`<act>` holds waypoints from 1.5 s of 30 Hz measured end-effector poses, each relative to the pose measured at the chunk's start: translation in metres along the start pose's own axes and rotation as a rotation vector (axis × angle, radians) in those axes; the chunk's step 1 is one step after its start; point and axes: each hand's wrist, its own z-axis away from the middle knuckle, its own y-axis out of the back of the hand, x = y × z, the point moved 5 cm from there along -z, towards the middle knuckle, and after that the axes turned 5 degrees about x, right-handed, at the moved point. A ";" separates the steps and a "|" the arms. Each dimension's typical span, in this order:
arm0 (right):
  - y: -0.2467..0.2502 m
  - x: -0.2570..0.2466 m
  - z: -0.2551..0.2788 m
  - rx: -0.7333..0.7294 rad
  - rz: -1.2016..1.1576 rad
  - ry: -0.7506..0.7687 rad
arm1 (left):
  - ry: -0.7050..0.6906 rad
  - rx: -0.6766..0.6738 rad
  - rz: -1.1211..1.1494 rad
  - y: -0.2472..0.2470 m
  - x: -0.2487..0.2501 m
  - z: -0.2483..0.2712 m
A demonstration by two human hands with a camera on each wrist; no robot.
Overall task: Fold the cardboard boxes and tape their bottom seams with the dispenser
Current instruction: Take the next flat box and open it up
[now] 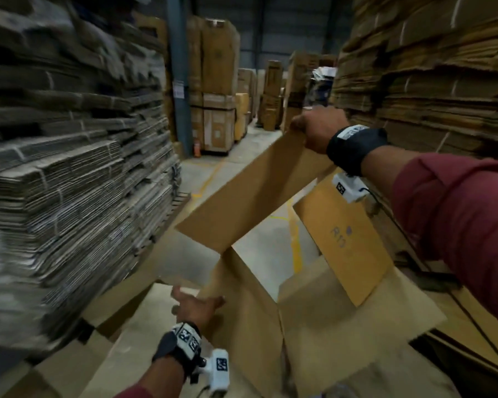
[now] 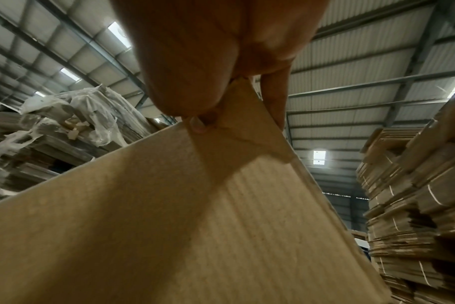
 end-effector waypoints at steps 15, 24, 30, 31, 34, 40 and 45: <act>-0.002 0.006 -0.041 0.119 -0.272 -0.099 | -0.470 0.339 0.108 0.174 0.192 -0.002; -0.057 -0.019 -0.039 0.040 -0.414 0.028 | -0.505 0.390 -0.389 0.189 0.250 0.003; -0.099 -0.046 -0.014 0.051 -0.508 0.019 | -0.381 0.230 -0.342 0.170 0.211 -0.014; -0.103 -0.047 -0.013 0.049 -0.509 0.010 | -0.342 0.181 -0.352 0.162 0.199 -0.015; -0.114 -0.050 -0.011 0.028 -0.524 -0.010 | -0.253 0.075 -0.292 0.134 0.157 -0.024; -0.141 -0.057 0.005 0.012 -0.582 -0.079 | -0.327 0.122 -0.456 0.088 0.125 -0.010; -0.162 -0.049 0.028 0.015 -0.702 -0.187 | -0.382 0.054 -0.460 0.064 0.092 -0.009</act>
